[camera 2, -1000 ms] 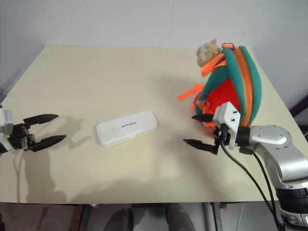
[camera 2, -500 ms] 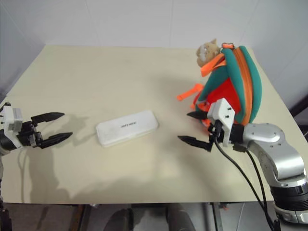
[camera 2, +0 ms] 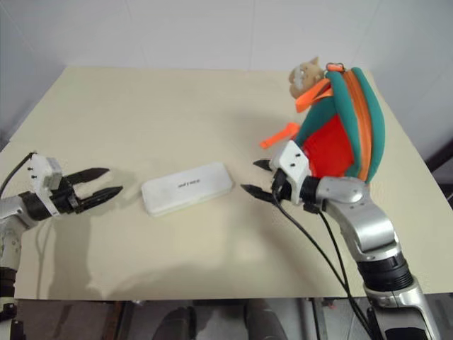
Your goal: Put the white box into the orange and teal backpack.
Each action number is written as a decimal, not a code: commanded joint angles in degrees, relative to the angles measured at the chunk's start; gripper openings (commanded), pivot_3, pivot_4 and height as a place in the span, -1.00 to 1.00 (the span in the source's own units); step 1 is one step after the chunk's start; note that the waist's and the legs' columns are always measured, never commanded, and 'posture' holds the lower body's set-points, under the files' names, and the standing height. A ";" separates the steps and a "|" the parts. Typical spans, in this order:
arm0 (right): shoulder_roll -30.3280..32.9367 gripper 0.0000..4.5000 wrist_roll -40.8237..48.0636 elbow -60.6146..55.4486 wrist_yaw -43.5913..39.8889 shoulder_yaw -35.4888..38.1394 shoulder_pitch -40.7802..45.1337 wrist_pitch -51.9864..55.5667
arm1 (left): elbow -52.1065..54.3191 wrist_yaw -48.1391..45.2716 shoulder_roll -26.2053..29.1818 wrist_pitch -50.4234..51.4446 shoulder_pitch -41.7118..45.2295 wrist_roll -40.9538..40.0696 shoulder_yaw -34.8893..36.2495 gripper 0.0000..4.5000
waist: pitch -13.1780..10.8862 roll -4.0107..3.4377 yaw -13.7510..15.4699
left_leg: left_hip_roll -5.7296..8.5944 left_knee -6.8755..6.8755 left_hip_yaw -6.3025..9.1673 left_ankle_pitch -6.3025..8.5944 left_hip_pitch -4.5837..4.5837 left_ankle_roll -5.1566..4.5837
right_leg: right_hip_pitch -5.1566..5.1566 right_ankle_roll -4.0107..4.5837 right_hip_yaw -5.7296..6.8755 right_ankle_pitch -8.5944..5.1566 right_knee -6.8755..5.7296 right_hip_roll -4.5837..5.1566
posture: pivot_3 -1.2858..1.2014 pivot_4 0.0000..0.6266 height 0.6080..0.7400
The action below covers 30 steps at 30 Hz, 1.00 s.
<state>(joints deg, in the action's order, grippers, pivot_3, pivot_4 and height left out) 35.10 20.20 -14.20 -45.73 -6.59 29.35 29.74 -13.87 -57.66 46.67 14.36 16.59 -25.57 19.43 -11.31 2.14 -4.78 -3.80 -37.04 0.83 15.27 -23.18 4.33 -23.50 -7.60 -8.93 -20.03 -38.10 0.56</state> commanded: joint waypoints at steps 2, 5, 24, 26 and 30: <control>-1.64 -0.27 -3.44 1.21 1.23 -1.49 2.26 -2.62 | 6.82 3.18 -0.21 2.44 -2.65 -1.13 1.97 -0.19 | 0.00 0.00 -0.05 | 0.00 -0.01 -0.02 0.00 0.00 0.00 | 0.00 0.00 -0.01 0.00 0.00 0.00 | 0.03 -0.52 1.00; -3.13 -0.74 -6.49 4.52 2.19 -3.26 4.03 -3.82 | 8.63 4.13 -0.38 3.73 -4.38 -1.03 2.00 -0.61 | 0.00 0.00 -0.07 | 0.00 -0.02 -0.02 -0.01 0.02 0.01 | 0.02 0.00 -0.01 0.00 -0.01 0.00 | 0.03 -0.52 1.00; -14.76 -1.00 -23.32 34.27 10.79 -8.69 15.65 -14.22 | 13.91 12.00 -4.35 20.99 -7.84 -4.02 -0.26 -0.99 | 0.01 0.01 -0.24 | 0.01 -0.01 -0.01 -0.02 0.02 0.05 | -0.01 0.00 0.01 0.00 -0.03 0.02 | 0.03 -0.52 1.00; -15.65 -1.00 -24.12 36.51 11.26 -8.80 16.40 -14.93 | 14.38 11.09 -4.53 22.65 -8.64 -4.60 -0.86 -0.99 | 0.01 0.01 -0.27 | 0.01 0.00 -0.01 -0.03 0.02 0.05 | -0.01 0.01 0.01 0.00 -0.04 0.02 | 0.03 -0.52 1.00; -17.07 -1.00 -25.23 39.08 10.97 -9.14 17.16 -16.23 | 12.13 10.68 -6.58 22.26 -6.38 -5.62 -0.77 -0.99 | 0.01 0.01 -0.34 | 0.01 -0.01 0.00 -0.05 0.03 0.08 | -0.01 0.01 0.02 0.00 -0.09 0.02 | 0.03 -0.52 1.00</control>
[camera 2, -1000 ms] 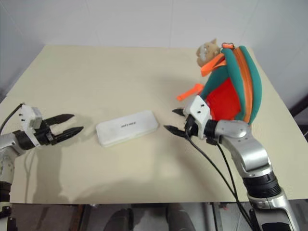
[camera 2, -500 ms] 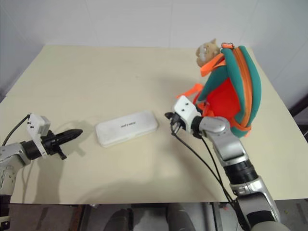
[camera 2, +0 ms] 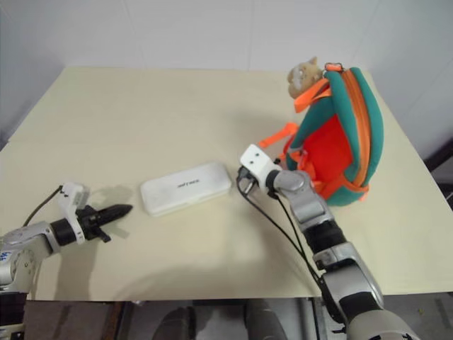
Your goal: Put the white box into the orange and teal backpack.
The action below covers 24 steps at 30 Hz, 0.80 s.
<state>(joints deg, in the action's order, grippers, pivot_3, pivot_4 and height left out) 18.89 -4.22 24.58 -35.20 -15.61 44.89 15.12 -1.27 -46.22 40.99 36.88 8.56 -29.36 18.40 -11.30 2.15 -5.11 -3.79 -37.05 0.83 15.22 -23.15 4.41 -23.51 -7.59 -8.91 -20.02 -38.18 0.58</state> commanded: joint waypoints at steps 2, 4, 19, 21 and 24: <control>-1.42 -1.00 -1.07 0.36 0.11 -0.11 1.64 -1.60 | -1.14 -1.39 -1.64 -0.40 2.75 -2.15 0.17 -0.99 | 0.00 0.00 -0.05 | 0.01 -0.03 0.00 -0.02 0.02 0.03 | 0.00 0.00 0.00 0.00 -0.06 0.00 | 0.03 -0.52 1.00; -1.81 -1.00 -1.22 0.24 -0.29 -0.15 1.62 -1.38 | -1.59 -2.27 -2.41 -0.23 3.70 -2.67 -0.13 -0.99 | 0.00 0.00 -0.14 | 0.01 -0.04 0.02 -0.03 0.03 0.05 | 0.01 0.01 0.01 0.01 -0.11 -0.01 | 0.03 -0.52 1.00; -2.54 -1.00 -0.51 -5.27 -4.63 -1.10 -0.74 0.84 | -5.13 -4.96 -3.54 -3.39 5.71 -1.85 -1.04 -0.99 | 0.00 0.00 -1.18 | 0.01 -0.02 0.06 -0.04 0.03 0.06 | 0.01 0.01 0.02 0.01 -0.13 -0.01 | 0.03 -0.52 1.00; -2.58 -1.00 0.23 -7.65 -6.29 -1.24 -1.58 1.72 | -5.39 -5.06 -3.53 -3.60 5.97 -1.71 -1.31 -0.99 | 0.00 0.00 -1.18 | 0.01 -0.01 0.07 -0.03 0.03 0.06 | 0.01 0.01 0.03 0.01 -0.12 -0.01 | 0.03 -0.52 1.00; -2.45 -1.00 1.64 -12.36 -8.84 -1.39 -3.13 3.98 | -5.16 -5.28 -2.96 -3.52 5.70 -1.49 -1.68 -0.99 | 0.00 0.00 -1.17 | 0.01 -0.02 0.09 -0.03 0.02 0.06 | 0.01 0.01 0.03 0.01 -0.12 0.00 | 0.03 -0.52 1.00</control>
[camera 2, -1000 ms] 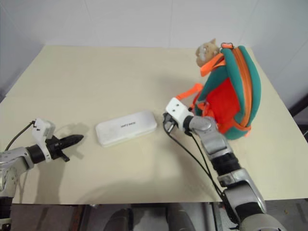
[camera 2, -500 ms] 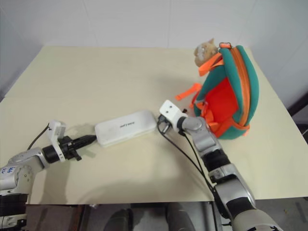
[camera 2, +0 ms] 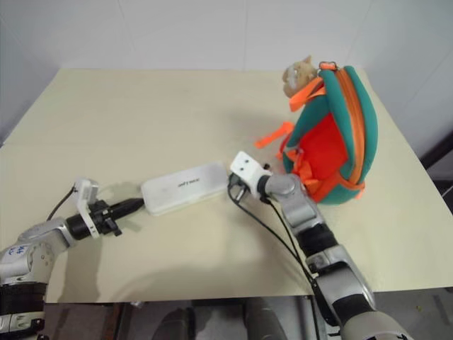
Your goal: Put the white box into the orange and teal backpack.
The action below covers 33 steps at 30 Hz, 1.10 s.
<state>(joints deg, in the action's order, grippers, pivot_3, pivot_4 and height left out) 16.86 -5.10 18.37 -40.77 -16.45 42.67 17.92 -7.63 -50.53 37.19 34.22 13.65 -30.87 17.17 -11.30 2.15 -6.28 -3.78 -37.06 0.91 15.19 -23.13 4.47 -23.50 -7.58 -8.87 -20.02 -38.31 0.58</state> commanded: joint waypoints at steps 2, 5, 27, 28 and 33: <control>-0.14 -1.00 3.01 -8.70 -4.35 -0.66 -1.79 2.60 | 1.68 -1.13 1.21 -0.62 0.18 0.00 -0.53 -0.99 | 0.00 0.00 -0.02 | 0.00 0.00 0.02 0.00 0.00 0.00 | 0.00 0.00 0.01 0.00 -0.01 0.00 | 0.03 -0.52 1.00; 0.41 -1.00 3.13 -11.62 -5.18 -0.76 -3.02 4.20 | 2.09 -1.33 1.79 -0.50 -0.36 0.04 -0.70 -0.99 | 0.00 0.00 -0.10 | 0.00 0.01 0.03 0.00 0.01 0.00 | 0.00 0.00 0.01 0.00 -0.02 -0.01 | 0.03 -0.52 1.00; 13.79 -1.00 9.83 -34.10 -14.94 0.34 -12.31 19.54 | 11.83 -6.49 8.15 4.36 -5.48 0.00 -5.62 -0.99 | 0.00 0.00 0.99 | 0.01 0.14 0.01 0.01 -0.02 -0.02 | 0.06 0.00 0.00 0.00 0.34 0.00 | 0.03 -0.52 1.00; 14.49 -1.00 10.24 -34.71 -15.37 0.42 -12.55 20.00 | 12.13 -6.70 8.37 4.45 -5.28 0.07 -6.16 -0.99 | 0.00 0.00 1.18 | 0.01 0.15 0.01 0.01 -0.02 -0.02 | 0.06 0.00 0.00 0.00 0.35 0.00 | 0.03 -0.52 1.00; 17.13 -1.00 11.45 -36.49 -16.15 0.51 -13.18 21.38 | 13.79 -7.72 9.30 4.95 -4.82 0.02 -8.34 -0.99 | 0.00 0.00 1.51 | 0.01 0.17 -0.01 0.02 -0.02 -0.03 | 0.07 0.01 0.00 -0.01 0.41 0.00 | 0.03 -0.52 1.00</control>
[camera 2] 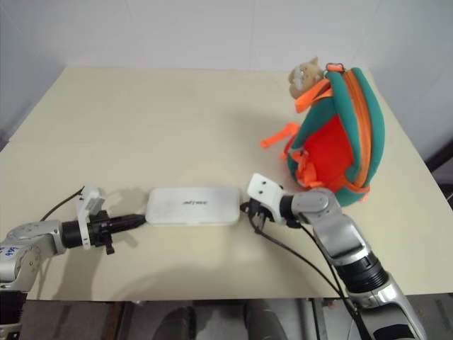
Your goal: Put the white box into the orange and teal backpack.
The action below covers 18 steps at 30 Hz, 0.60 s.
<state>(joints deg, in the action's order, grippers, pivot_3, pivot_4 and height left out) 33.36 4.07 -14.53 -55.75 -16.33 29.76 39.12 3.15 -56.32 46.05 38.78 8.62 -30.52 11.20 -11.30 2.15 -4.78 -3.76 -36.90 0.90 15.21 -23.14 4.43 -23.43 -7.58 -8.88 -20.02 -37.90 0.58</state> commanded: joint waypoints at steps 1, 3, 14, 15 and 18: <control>1.14 -1.00 2.57 -4.01 -1.37 0.52 -0.36 0.60 | 3.26 -2.06 0.48 0.43 0.35 -0.41 -2.66 -0.99 | 0.00 0.00 0.05 | 0.00 0.00 -0.01 0.00 0.00 -0.01 | 0.00 0.00 0.00 0.00 0.01 0.00 | 0.03 -0.52 1.00; 2.17 -1.00 3.25 -4.92 -1.80 0.71 -0.46 1.82 | 3.60 -2.36 0.53 0.72 0.68 -0.59 -3.20 -0.99 | 0.00 0.00 0.15 | 0.01 0.00 -0.01 0.00 -0.01 -0.01 | 0.00 0.00 -0.01 0.00 0.01 0.00 | 0.03 -0.52 1.00; 5.98 -1.00 5.44 -6.76 -1.75 1.08 -1.02 4.37 | 7.39 -3.63 1.42 2.35 -0.29 -0.63 -5.74 -0.99 | 0.00 0.00 0.02 | 0.00 -0.01 -0.01 0.01 -0.03 -0.01 | -0.02 0.00 -0.01 0.00 0.00 -0.01 | 0.03 -0.52 1.00; 6.05 -1.00 5.45 -6.65 -1.69 1.10 -1.00 4.32 | 7.48 -3.50 1.46 2.42 -0.37 -0.63 -5.49 -0.99 | 0.00 0.00 0.03 | 0.01 -0.01 -0.01 0.01 -0.03 -0.01 | -0.02 0.00 -0.01 0.00 0.01 -0.01 | 0.03 -0.52 1.00; 6.24 -1.00 5.38 -6.06 -1.52 1.08 -1.08 3.80 | 7.64 -2.68 2.35 3.31 -1.12 -1.19 -2.83 -0.99 | 0.00 0.00 0.02 | 0.01 -0.03 -0.01 0.01 -0.04 -0.01 | -0.01 0.00 -0.02 0.00 0.02 -0.01 | 0.03 -0.52 1.00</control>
<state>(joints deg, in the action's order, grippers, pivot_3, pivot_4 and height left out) 38.68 8.96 -19.78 -57.51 -16.28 28.76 43.74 8.78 -59.34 47.01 41.54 8.07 -30.62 5.76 -11.30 2.16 -4.76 -3.76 -36.92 0.89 15.22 -23.18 4.41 -23.45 -7.57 -8.89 -20.02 -37.88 0.57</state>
